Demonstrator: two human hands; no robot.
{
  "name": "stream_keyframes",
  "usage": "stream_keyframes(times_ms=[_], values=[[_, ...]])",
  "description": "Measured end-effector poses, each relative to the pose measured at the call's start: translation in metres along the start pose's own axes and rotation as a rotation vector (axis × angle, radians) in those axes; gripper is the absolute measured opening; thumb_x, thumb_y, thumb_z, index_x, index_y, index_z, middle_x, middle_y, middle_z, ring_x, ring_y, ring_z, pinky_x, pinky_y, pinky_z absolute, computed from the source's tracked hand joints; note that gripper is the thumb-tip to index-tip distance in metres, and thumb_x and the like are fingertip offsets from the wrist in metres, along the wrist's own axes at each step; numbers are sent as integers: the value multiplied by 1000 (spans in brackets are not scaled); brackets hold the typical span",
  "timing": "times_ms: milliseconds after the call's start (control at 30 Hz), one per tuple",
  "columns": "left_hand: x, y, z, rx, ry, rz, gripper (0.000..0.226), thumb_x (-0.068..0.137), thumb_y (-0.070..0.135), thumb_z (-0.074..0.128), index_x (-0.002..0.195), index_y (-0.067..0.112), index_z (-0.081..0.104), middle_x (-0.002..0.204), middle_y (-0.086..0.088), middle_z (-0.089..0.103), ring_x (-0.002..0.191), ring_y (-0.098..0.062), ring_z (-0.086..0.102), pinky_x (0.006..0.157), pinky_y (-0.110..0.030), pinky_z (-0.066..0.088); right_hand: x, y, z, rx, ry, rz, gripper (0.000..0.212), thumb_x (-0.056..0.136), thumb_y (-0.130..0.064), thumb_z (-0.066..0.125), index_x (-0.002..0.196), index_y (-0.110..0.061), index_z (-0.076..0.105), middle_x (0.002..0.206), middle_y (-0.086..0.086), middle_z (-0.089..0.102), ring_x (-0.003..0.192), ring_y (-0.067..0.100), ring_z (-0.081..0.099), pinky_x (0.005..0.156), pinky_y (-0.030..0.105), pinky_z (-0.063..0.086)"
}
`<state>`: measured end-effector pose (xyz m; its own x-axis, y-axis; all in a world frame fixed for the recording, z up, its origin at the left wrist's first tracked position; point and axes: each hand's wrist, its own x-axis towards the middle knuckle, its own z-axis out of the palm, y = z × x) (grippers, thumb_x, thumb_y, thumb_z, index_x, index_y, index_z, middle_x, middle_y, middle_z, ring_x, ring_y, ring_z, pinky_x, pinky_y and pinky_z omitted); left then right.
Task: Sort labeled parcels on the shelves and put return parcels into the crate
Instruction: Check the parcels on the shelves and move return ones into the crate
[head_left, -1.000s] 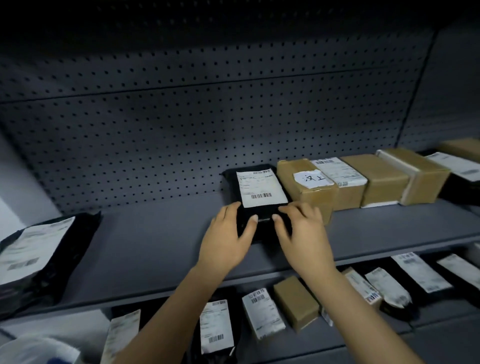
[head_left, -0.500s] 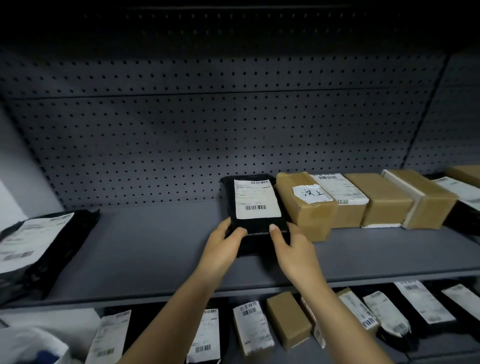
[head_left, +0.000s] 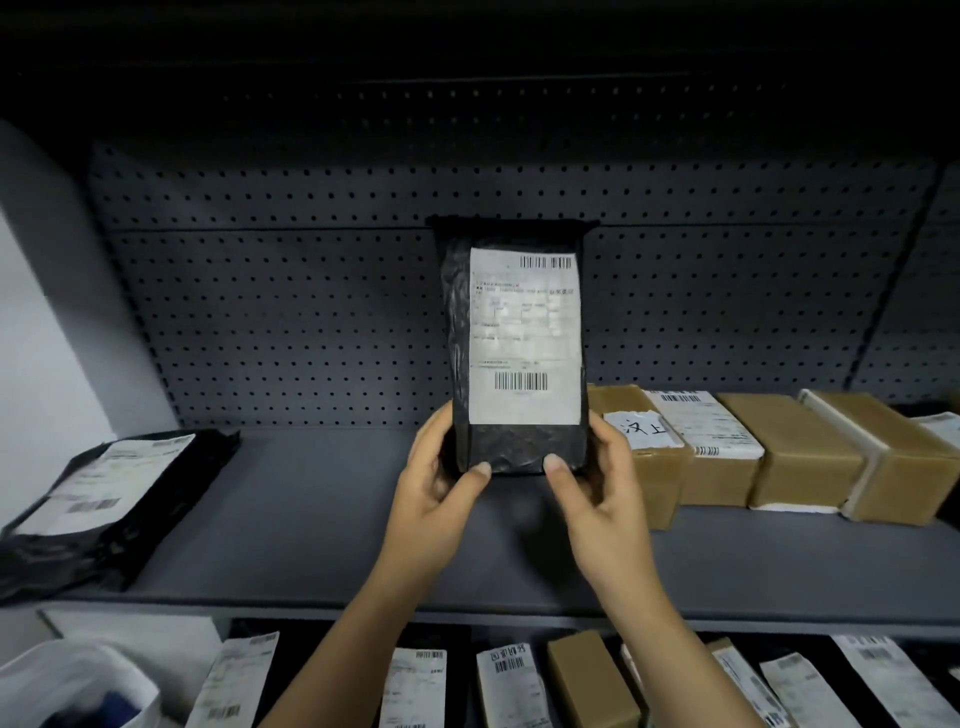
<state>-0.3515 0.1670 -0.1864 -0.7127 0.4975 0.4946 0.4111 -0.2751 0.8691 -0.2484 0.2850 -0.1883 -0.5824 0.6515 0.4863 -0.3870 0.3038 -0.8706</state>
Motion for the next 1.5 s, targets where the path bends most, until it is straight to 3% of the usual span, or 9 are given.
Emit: stream_keyframes(times_ms=[233,500,600,733,833,1033,1333,1433,1500], values=[[3,16,-4,-75,12,51,59,84,6,57,137,28,41,144,0,48,132,-8,47,104,-22,41,6,-7,4,39,7,-124,52,87,-18,63,136,-22,45,136,-5,55,130,12,49,107,32,43],[5,18,-9,-69,8,59,57,84,6,56,133,33,43,135,16,56,128,-3,49,99,-16,42,6,-6,8,48,7,-98,53,87,-20,67,136,-20,47,135,-4,57,128,12,51,107,36,43],[5,11,-15,-3,25,24,55,84,14,56,134,34,46,140,6,51,130,-6,48,103,-23,42,7,-4,11,38,5,-32,49,86,-22,71,131,-23,51,127,-10,61,121,6,56,100,27,46],[1,-8,-20,113,35,-130,52,84,28,52,134,38,50,134,9,54,126,-4,49,109,-40,40,3,7,16,-39,-1,121,40,85,-27,72,121,-33,56,116,-20,64,108,-6,58,89,16,47],[-5,-20,-22,183,18,-232,44,85,30,50,126,44,55,127,13,57,122,-1,50,108,-42,40,-3,19,19,-86,12,232,34,86,-29,72,116,-32,58,112,-18,64,104,-5,59,87,17,48],[-9,-35,-25,254,-10,-369,36,91,25,49,110,55,56,122,15,60,116,-2,53,105,-40,42,-6,32,24,-162,-28,326,24,89,-27,68,111,-28,59,104,-18,66,89,-18,58,72,3,45],[-7,-33,-25,309,25,-366,33,93,22,52,118,44,51,126,11,54,115,-2,51,101,-32,42,-5,33,20,-311,-57,303,30,88,-37,68,115,-30,58,103,-19,65,94,-13,58,74,3,43],[-7,-26,-24,486,80,-235,48,92,24,58,136,30,42,130,15,41,123,-3,37,101,-27,33,-4,30,11,-424,-32,210,29,88,-37,68,115,-30,58,108,-16,62,104,-1,58,83,12,44],[-5,-16,-20,579,89,-105,49,91,25,59,137,26,43,128,17,39,123,-3,31,101,-26,30,-2,22,2,-510,-20,112,29,88,-33,69,115,-27,60,109,-13,60,101,-1,57,83,13,44]])
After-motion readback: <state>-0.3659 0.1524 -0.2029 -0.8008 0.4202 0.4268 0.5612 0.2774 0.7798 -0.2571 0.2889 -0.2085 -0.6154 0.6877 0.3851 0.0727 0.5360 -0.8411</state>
